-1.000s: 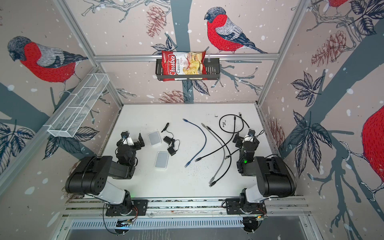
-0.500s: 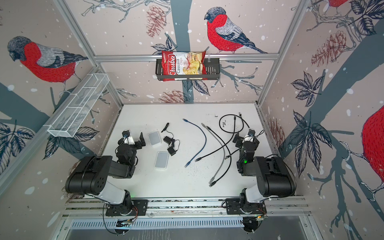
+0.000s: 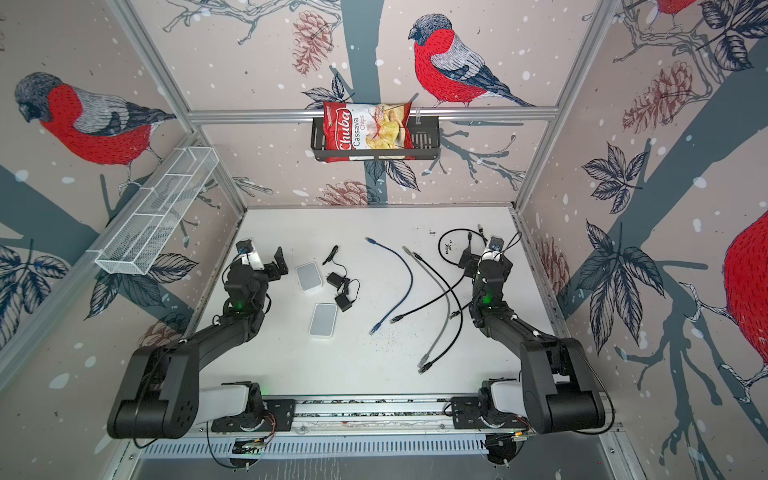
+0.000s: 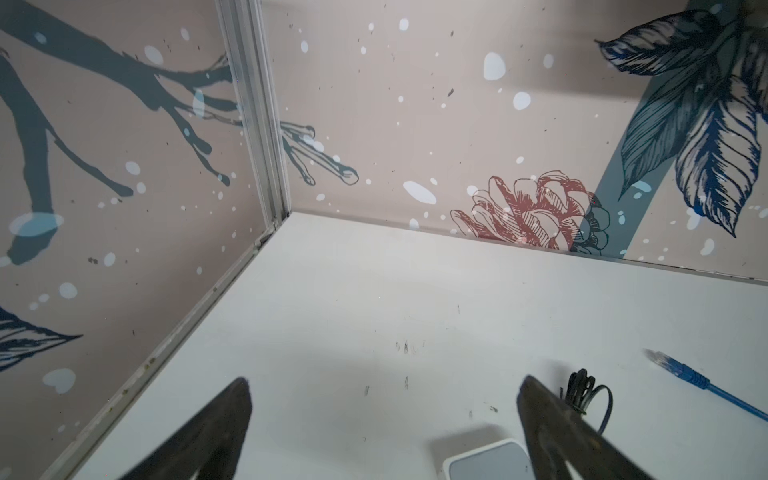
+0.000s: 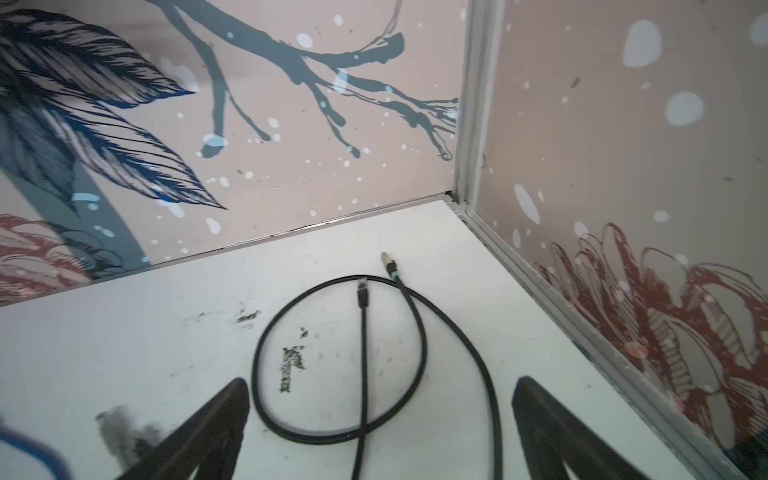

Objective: Insert the plug into the switch port
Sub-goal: 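Grasp the coiled black adapter cord with the left gripper while the right arm advances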

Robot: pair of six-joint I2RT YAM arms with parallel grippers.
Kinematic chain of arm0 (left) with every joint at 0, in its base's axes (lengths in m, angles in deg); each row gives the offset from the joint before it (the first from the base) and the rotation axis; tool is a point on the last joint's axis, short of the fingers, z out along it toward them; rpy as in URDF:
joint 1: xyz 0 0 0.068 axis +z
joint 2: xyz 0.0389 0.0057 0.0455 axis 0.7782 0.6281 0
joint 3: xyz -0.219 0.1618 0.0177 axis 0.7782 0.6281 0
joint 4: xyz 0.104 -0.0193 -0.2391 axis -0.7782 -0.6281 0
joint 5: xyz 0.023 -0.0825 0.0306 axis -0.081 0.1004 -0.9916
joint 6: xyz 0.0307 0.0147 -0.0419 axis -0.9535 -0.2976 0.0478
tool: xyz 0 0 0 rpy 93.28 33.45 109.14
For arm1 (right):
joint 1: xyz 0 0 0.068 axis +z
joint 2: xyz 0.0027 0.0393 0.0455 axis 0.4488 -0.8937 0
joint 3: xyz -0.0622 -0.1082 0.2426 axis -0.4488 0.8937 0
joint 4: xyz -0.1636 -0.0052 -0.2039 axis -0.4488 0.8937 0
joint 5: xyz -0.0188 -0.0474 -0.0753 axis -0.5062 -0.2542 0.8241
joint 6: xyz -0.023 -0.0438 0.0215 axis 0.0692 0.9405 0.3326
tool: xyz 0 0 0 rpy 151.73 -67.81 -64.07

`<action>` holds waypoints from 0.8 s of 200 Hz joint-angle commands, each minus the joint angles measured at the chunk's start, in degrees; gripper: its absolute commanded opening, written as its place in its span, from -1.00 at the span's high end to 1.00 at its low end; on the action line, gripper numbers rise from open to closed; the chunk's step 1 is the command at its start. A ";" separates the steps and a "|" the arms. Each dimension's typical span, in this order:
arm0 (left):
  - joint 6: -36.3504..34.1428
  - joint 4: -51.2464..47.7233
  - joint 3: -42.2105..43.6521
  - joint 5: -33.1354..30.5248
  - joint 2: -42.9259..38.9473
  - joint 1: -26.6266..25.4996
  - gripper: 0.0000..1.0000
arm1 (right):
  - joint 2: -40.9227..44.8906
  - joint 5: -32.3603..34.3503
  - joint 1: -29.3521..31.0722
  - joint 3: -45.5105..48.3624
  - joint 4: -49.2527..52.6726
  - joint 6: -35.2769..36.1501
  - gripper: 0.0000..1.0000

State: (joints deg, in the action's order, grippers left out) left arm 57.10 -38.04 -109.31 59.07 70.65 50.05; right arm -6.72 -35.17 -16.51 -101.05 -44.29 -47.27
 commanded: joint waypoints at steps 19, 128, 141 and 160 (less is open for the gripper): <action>10.72 -21.58 -5.10 5.38 1.78 -2.35 -0.97 | 3.44 3.39 5.62 -5.14 17.00 -6.33 -0.96; 14.22 -34.07 -15.95 9.68 8.12 -9.95 -0.86 | -0.63 -10.98 15.93 -15.58 29.54 -15.66 -0.76; 13.24 -34.34 -17.21 11.74 9.16 -10.04 -0.83 | -1.53 -12.87 16.82 -16.71 29.93 -15.13 -0.75; 11.97 -34.08 -18.97 15.42 11.14 -10.36 -0.75 | -2.64 -13.68 18.08 -17.95 30.19 -14.95 -0.73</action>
State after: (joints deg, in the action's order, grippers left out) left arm 71.48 -71.28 -126.30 69.17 79.90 40.04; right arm -8.34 -45.27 0.43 -117.53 -15.33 -62.43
